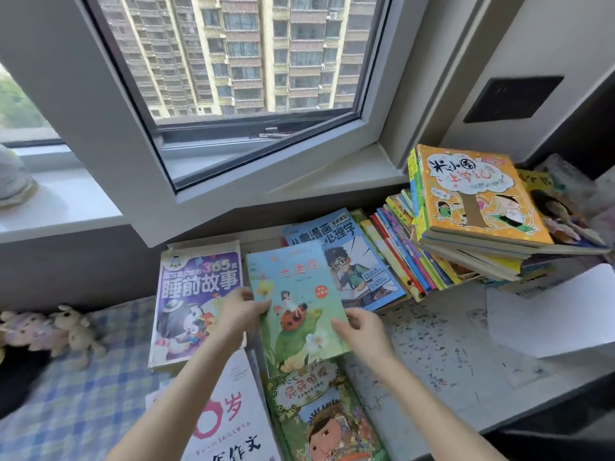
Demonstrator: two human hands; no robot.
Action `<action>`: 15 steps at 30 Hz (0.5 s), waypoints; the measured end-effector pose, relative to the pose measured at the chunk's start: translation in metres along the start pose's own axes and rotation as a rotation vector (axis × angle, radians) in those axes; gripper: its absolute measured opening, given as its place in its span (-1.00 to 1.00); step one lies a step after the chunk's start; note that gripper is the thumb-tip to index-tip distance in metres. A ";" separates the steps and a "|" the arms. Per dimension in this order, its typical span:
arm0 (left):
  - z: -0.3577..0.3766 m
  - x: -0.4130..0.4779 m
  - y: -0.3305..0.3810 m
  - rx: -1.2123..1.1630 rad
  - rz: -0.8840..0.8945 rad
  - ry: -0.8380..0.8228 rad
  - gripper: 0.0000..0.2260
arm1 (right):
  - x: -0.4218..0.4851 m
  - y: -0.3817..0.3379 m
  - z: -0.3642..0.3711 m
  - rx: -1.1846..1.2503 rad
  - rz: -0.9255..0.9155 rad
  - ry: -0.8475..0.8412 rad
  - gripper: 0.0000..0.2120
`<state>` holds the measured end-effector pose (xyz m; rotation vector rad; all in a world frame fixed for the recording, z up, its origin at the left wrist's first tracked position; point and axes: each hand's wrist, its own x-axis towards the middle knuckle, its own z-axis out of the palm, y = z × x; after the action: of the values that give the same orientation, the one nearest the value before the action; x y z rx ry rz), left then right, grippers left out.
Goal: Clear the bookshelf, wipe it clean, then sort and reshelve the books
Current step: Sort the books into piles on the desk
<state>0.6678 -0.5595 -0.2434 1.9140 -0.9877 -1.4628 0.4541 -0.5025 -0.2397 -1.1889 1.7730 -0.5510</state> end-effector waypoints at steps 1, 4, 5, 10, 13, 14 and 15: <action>-0.006 0.001 0.002 -0.039 0.010 0.042 -0.93 | 0.007 -0.001 -0.001 -0.249 -0.049 0.094 -0.62; -0.026 0.006 0.006 -0.131 0.008 0.162 -0.90 | 0.027 -0.007 -0.002 -0.847 -0.182 0.139 -0.20; -0.032 0.010 0.005 -0.128 -0.001 0.182 -0.89 | 0.033 -0.010 0.002 -0.971 -0.194 0.084 -0.11; -0.044 0.020 -0.001 0.074 -0.044 0.242 -0.84 | 0.045 -0.013 0.020 -1.255 -0.162 0.015 -0.38; -0.041 0.027 -0.001 0.142 -0.022 0.224 -0.87 | 0.046 -0.014 0.005 -1.053 -0.285 0.137 -0.64; -0.037 0.030 0.000 0.145 -0.016 0.212 -0.86 | 0.045 -0.016 -0.004 -0.909 -0.275 0.170 -0.70; -0.033 0.033 0.001 0.132 -0.012 0.197 -0.86 | 0.045 -0.016 -0.012 -0.800 -0.254 0.200 -0.75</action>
<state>0.7044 -0.5876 -0.2530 2.1144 -1.0036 -1.2131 0.4457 -0.5513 -0.2408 -1.9755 2.1048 -0.0777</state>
